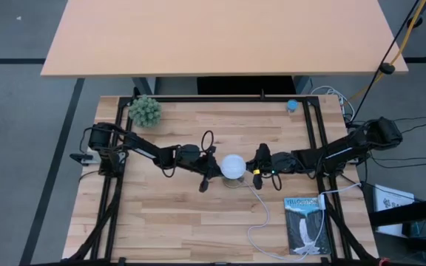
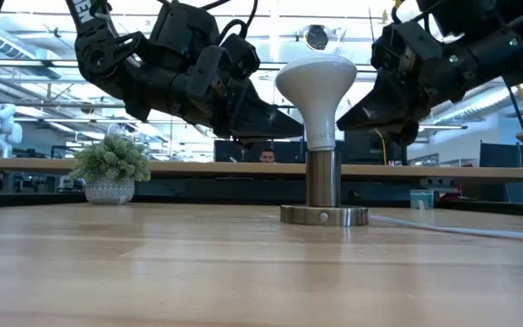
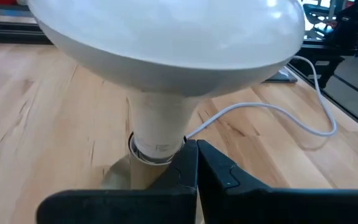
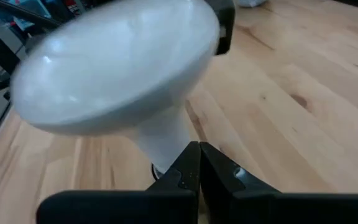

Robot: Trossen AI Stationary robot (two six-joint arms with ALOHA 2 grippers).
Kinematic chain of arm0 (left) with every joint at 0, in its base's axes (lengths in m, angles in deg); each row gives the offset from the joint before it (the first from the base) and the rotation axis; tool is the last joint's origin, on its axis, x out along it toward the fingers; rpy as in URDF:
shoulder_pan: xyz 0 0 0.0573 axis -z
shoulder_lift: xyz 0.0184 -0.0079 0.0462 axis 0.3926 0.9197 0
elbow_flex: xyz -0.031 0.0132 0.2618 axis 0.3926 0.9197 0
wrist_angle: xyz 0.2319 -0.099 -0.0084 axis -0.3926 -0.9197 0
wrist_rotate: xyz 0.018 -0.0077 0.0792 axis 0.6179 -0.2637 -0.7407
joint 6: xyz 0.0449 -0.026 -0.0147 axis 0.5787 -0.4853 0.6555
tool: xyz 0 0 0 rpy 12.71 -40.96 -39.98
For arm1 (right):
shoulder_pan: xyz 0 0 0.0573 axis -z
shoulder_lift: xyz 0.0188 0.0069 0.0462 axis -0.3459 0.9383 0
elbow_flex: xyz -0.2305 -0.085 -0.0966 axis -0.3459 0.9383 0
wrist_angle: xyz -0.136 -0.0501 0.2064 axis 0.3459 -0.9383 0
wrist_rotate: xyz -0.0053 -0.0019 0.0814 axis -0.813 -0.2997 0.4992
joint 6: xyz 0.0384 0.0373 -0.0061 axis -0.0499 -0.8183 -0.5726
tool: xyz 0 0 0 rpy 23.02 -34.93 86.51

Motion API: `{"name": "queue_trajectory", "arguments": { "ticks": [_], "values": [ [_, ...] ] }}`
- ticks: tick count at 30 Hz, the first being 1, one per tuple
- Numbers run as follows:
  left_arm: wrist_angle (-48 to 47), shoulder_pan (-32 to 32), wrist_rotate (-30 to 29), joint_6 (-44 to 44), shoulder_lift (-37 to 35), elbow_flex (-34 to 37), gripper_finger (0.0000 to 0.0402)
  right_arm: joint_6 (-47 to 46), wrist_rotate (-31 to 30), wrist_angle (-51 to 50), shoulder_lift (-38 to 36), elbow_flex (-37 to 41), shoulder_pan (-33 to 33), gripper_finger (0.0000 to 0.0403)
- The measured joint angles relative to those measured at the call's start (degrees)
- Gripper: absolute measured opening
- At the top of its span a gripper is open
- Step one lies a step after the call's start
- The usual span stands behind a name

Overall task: Screw lightbulb
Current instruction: Insert the light bulb into the lamp

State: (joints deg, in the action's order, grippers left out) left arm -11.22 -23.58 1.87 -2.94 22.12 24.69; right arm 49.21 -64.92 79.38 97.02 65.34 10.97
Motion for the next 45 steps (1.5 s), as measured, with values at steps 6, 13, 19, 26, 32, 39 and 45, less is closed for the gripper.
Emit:
{"name": "queue_trajectory", "arguments": {
  "ticks": [6, 13, 19, 26, 32, 39, 45],
  "values": [
    [0.1, 0.0, 0.0, 0.0, 0.0, 0.0, 0.0, -0.3, -0.2, -0.9, 0.0, -0.6, 0.0, 0.0],
    [0.5, 0.1, 0.0, -0.1, 0.0, -0.6, 0.0, -1.8, -0.2, -1.8, 0.0, -0.7, -1.4, 0.0],
    [0.5, 0.1, 0.0, 0.1, 0.0, -0.6, 0.0, -1.6, -0.7, -1.8, 0.0, -0.7, -2.1, 0.0],
    [0.5, 0.1, 0.0, 0.0, 0.0, -0.6, 0.0, -1.0, -1.9, -1.7, 1.0, -0.7, -2.1, 0.0],
    [0.4, 0.1, 0.0, 0.0, 0.0, -0.6, 0.0, -3.4, -2.5, -0.6, 5.4, -0.7, -2.5, 0.0],
    [-0.3, 0.1, 0.0, 0.1, 0.0, -0.7, 0.0, -0.4, -5.1, 3.4, 5.8, -0.7, -2.0, 0.0],
    [-0.8, 0.1, 0.0, 0.1, 0.0, -0.7, 0.0, -0.1, -4.3, 5.3, 5.7, -0.7, -2.2, 0.0]
  ]
}}
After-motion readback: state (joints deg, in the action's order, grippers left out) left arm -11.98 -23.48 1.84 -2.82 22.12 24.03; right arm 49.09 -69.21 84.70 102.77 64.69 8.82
